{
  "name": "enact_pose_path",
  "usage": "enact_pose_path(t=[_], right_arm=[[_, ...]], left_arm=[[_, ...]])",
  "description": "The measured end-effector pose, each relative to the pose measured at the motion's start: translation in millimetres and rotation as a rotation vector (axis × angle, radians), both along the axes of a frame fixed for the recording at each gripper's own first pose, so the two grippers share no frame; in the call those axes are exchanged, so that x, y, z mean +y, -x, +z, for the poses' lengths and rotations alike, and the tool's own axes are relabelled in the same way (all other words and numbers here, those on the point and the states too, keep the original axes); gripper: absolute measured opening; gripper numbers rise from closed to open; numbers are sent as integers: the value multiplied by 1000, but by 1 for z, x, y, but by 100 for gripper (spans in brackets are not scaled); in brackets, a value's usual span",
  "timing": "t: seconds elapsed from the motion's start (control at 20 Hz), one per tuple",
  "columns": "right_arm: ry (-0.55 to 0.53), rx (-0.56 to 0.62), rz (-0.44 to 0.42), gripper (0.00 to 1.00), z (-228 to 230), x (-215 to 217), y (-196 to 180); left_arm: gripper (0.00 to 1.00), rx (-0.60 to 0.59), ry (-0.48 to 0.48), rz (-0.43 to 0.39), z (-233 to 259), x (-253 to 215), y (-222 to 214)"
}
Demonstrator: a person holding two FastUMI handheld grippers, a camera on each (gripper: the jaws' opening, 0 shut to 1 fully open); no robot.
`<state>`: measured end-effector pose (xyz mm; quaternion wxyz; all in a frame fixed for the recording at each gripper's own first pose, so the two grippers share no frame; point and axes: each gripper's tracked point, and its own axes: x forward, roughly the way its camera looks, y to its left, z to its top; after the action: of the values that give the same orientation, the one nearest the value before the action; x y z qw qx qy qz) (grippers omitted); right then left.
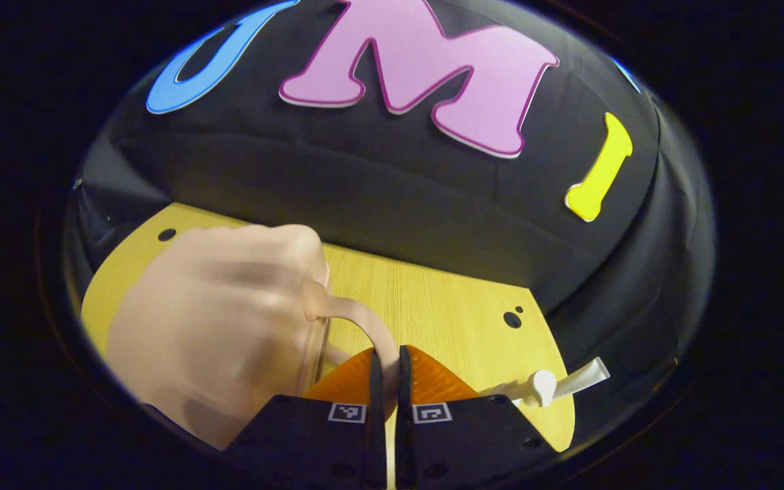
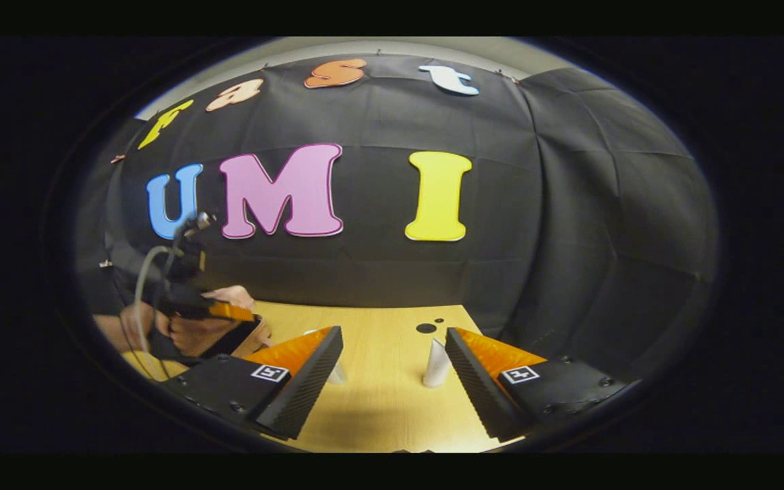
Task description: First open the suitcase, pack the skin care products into it, and then close the suitcase.
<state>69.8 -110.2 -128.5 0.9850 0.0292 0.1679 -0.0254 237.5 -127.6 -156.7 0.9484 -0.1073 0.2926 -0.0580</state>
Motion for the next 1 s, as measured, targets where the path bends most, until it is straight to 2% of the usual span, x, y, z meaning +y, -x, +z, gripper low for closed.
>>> enact_pose_path(t=[0.1,0.15,0.2,0.25,0.4,0.45,0.5,0.55,0.7,0.8,0.85,0.95,1.0], right_arm=[[1,-3,23,97,3,12,-1],[1,-10,34,97,7,19,-1],[10,-26,49,97,14,31,0],[24,-37,56,97,18,39,0],[14,-38,103,97,17,68,2],[-6,-19,127,97,13,81,5],[-9,-12,132,96,11,87,8],[1,-17,125,96,10,90,9],[25,3,115,96,-2,106,9],[33,-6,96,97,-7,118,6],[49,-10,78,100,-12,118,4],[51,11,55,97,-29,122,2],[29,30,46,97,-38,124,1]], left_arm=[[10,-40,-88,-7,45,35,3],[11,-50,-98,-6,73,65,9],[10,-51,-61,5,94,91,13],[10,-57,-39,5,106,112,16],[10,-66,-120,32,124,203,17],[10,-58,-110,39,124,228,14],[10,-37,-76,36,118,246,13],[10,-31,-86,50,113,269,12],[10,-42,-271,83,82,353,-3],[10,-19,-246,151,52,402,-18],[10,-13,-261,168,37,425,-23],[10,16,-349,193,3,477,-29],[9,35,-357,188,-20,496,-33]])
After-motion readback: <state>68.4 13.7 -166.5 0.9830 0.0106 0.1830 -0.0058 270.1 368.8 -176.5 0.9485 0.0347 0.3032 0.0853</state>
